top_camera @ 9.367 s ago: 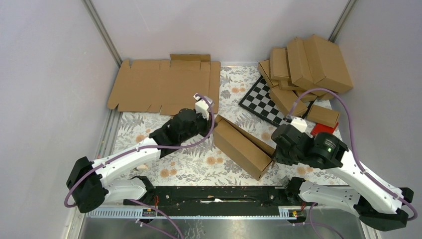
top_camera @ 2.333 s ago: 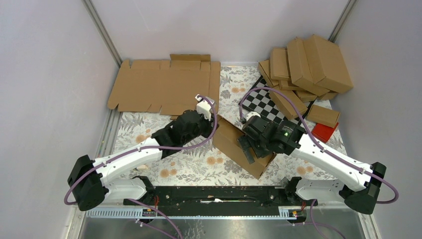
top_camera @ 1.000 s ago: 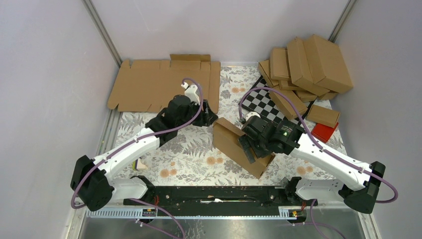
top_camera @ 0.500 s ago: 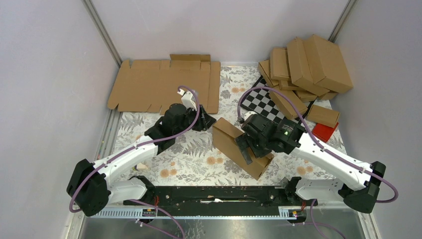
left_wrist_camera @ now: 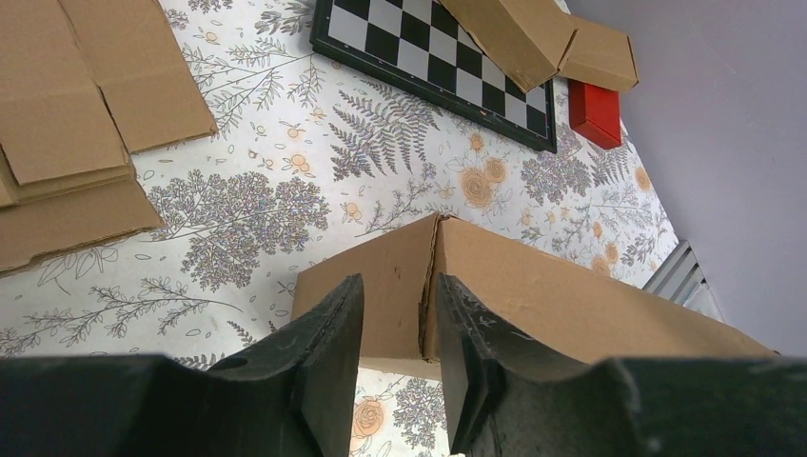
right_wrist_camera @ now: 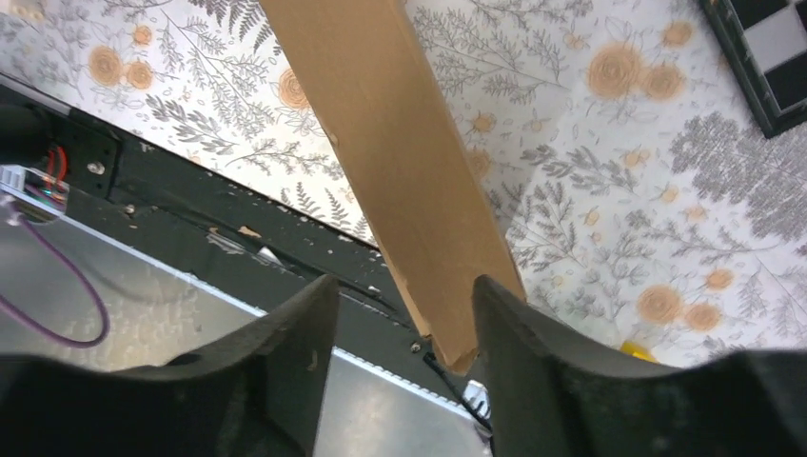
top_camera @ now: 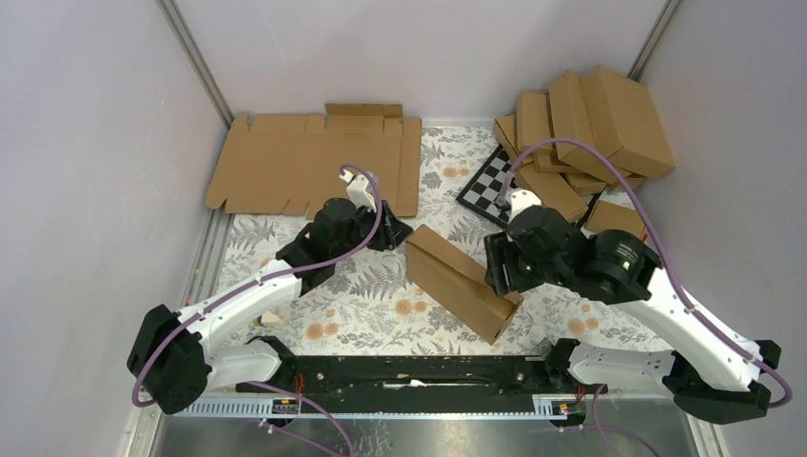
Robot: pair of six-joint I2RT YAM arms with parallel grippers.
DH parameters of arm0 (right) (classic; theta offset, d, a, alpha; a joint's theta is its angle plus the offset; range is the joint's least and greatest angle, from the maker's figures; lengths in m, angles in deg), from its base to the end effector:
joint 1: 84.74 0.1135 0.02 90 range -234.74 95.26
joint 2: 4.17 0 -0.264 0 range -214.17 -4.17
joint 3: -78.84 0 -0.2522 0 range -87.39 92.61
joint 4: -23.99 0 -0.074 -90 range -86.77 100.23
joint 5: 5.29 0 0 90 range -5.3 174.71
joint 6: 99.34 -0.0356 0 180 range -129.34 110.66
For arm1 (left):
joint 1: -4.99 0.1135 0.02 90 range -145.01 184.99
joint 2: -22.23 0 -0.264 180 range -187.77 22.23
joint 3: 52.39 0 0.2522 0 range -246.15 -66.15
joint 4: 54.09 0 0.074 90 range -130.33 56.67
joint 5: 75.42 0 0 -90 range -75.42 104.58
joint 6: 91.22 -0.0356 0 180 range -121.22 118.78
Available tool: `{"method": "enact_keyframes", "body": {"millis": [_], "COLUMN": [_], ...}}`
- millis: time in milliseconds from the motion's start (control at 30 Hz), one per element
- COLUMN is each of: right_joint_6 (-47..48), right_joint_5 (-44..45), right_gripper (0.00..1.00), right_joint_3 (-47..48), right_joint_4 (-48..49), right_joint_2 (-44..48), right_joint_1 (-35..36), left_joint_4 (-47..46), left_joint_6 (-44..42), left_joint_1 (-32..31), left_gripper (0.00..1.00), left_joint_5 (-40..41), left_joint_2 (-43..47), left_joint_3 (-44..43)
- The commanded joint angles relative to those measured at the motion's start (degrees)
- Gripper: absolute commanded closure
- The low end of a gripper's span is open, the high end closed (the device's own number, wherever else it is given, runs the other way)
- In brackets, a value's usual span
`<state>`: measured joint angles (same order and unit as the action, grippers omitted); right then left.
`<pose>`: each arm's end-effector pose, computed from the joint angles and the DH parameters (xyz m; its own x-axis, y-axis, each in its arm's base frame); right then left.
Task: Fold the paper box
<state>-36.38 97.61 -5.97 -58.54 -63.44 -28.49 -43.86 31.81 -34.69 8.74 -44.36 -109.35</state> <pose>0.0977 0.1320 0.4094 -0.6893 -0.2340 -0.6856 -0.4625 0.8706 0.1678 0.2029 -0.1731 0.2764 -0.6056 -0.2022 -0.7697 0.4518 0.7089 -0.5416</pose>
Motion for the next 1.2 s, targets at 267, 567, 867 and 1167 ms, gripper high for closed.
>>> {"method": "enact_keyframes", "body": {"millis": [267,567,867,1167], "right_joint_6": [-8.7,-12.8,-7.4,-2.5], "right_joint_5": [0.8,-7.7,-2.4,-12.5], "right_gripper": [0.96,1.0,0.87,0.06], "right_joint_3": [-8.2,-23.8,-6.4,-6.9], "right_joint_4": [-4.4,3.7,-3.2,-2.2], "right_joint_2": [6.4,10.4,6.6,2.5], "right_joint_1": [0.2,0.2,0.2,0.2], "left_joint_4": [6.7,6.4,6.2,6.3], "left_joint_6": [-3.0,-2.5,-2.8,-2.6], "left_joint_1": [0.1,-0.1,-1.1,-1.9], "left_gripper": [0.67,0.69,0.7,0.7], "left_joint_5": [0.3,0.5,1.0,1.4], "left_joint_2": [0.0,0.4,0.2,-0.6], "left_joint_3": [0.2,1.0,0.1,-1.5]}}
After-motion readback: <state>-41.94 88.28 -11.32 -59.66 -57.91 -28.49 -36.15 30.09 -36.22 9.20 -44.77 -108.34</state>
